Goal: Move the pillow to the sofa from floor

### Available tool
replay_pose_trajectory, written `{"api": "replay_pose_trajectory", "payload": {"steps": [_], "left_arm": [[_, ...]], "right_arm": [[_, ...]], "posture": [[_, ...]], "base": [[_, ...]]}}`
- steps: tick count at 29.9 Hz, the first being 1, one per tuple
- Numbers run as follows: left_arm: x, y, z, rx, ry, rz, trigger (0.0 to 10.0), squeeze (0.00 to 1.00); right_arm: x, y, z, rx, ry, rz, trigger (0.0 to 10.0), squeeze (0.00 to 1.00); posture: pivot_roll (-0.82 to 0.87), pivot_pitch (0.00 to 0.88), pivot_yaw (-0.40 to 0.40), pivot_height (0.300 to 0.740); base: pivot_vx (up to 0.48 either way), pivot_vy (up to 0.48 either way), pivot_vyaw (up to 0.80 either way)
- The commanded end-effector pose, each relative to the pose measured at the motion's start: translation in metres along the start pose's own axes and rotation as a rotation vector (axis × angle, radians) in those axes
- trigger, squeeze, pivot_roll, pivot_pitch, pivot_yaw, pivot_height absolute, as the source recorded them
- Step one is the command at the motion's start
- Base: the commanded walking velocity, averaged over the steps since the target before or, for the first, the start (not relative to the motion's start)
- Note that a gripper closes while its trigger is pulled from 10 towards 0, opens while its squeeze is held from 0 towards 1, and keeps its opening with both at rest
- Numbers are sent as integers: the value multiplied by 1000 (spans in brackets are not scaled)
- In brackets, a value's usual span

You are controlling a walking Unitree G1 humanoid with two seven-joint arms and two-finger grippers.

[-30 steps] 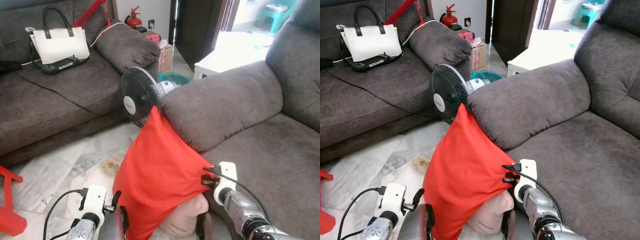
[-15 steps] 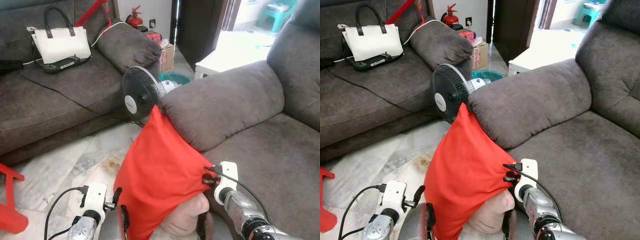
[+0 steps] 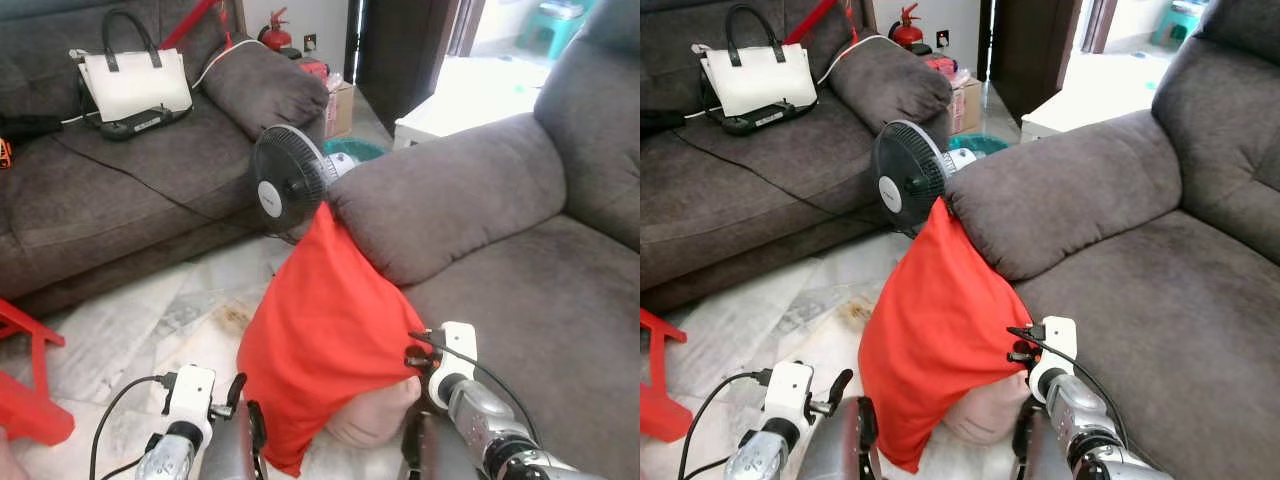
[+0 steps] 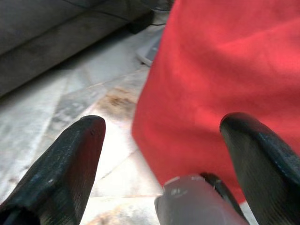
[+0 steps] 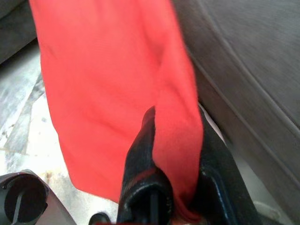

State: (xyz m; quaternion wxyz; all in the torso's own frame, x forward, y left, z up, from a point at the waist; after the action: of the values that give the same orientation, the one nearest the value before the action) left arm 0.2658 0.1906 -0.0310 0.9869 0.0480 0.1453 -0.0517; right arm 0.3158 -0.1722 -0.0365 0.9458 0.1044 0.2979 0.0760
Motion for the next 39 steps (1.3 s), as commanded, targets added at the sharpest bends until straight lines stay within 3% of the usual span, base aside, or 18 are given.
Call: {"api": "replay_pose_trajectory", "payload": {"steps": [1,21,27,32,39], "left_arm": [[0,3,4,-7,-18,3,10000,0],[4,5,4,-2,-8,9,10000,0],[10,7,14,-3,-40,17,10000,0],[15,6,36,1,-122,15,10000,0],[14,1,53,9,-183,11,10000,0]], "right_arm": [[-2,-6,-2,12,-2,-25,10000,0],[-2,-7,1,30,-40,-44,10000,0],[-2,-8,5,41,-71,-56,10000,0],[-3,-8,9,46,-107,-61,10000,0],[-3,-8,10,42,-112,-58,10000,0]], "posture": [[151,34,-25,543],[145,8,-23,543],[143,10,-22,543],[144,15,-22,543],[147,26,-22,547]], "base": [[-349,0,0],[-286,0,0],[0,0,0],[0,0,0],[0,0,0]]}}
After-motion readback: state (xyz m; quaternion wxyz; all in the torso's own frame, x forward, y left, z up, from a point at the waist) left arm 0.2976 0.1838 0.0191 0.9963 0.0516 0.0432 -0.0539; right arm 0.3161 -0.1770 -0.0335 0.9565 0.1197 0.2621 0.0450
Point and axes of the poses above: a point about 5 cm out from each wrist's last joint towards the gripper, its own x axis pointing out of the wrist towards the gripper, its own z axis along the axis of the wrist's last joint, y = z × x, the point moved 4 cm from there along x, pointing out of the wrist towards the gripper, and after that the axes turned 4 degrees about -x, right-handed, at the moved point
